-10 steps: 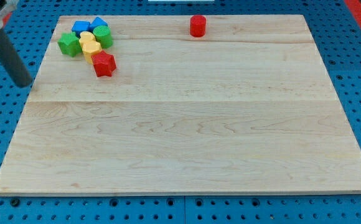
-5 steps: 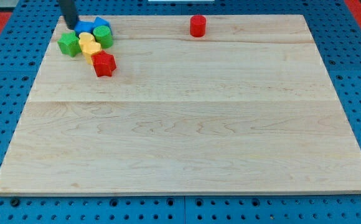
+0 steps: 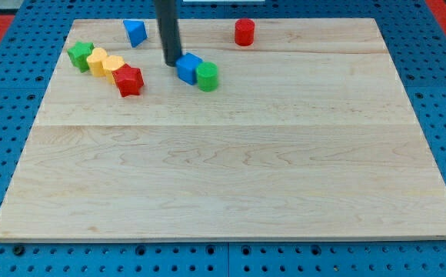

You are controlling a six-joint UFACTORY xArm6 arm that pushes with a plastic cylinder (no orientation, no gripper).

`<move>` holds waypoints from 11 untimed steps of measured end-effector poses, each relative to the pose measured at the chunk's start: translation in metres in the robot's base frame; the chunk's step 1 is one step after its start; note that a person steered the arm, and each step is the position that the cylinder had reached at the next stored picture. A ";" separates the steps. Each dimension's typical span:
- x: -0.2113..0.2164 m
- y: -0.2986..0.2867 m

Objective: Move the green circle and blue cube towards the bottom right side of the board

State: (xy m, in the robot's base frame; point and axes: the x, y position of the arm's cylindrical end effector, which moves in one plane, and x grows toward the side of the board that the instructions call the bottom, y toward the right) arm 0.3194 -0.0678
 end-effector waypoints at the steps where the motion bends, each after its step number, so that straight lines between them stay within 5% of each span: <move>1: 0.042 0.041; 6: 0.069 0.196; 11: 0.083 0.241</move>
State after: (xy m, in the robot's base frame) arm 0.4024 0.1728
